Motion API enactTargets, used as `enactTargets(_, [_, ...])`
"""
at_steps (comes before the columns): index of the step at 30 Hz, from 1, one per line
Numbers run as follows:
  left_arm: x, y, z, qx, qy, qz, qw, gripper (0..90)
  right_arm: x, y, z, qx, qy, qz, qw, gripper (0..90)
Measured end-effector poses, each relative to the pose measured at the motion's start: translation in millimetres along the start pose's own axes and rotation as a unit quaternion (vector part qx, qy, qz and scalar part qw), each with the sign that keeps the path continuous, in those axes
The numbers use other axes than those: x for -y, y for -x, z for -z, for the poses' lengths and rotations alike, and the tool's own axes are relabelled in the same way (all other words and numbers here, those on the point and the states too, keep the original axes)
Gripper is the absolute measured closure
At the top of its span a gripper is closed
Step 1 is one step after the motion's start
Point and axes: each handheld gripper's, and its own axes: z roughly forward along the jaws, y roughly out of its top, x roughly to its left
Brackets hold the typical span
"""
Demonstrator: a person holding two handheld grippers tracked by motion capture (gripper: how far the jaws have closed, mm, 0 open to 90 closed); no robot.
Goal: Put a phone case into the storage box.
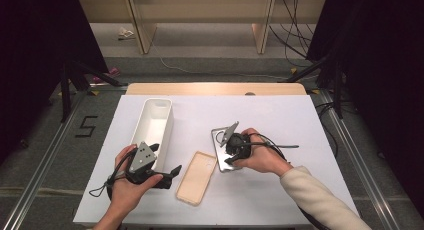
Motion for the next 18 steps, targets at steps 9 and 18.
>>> enactTargets(9, [0.0, 0.0, -0.3, 0.0, 0.0, 0.0, 1.0, 1.9, -1.1, -13.7, 1.3, 0.006, -0.074, 0.16, 0.9843, 55.8])
enactTargets(18, [0.1, -0.1, 0.0, 0.0, 0.0, 0.0, 1.0, 1.8, -6.2, -27.7, -8.4, 0.034, -0.104, 0.214, 0.9707, 55.1])
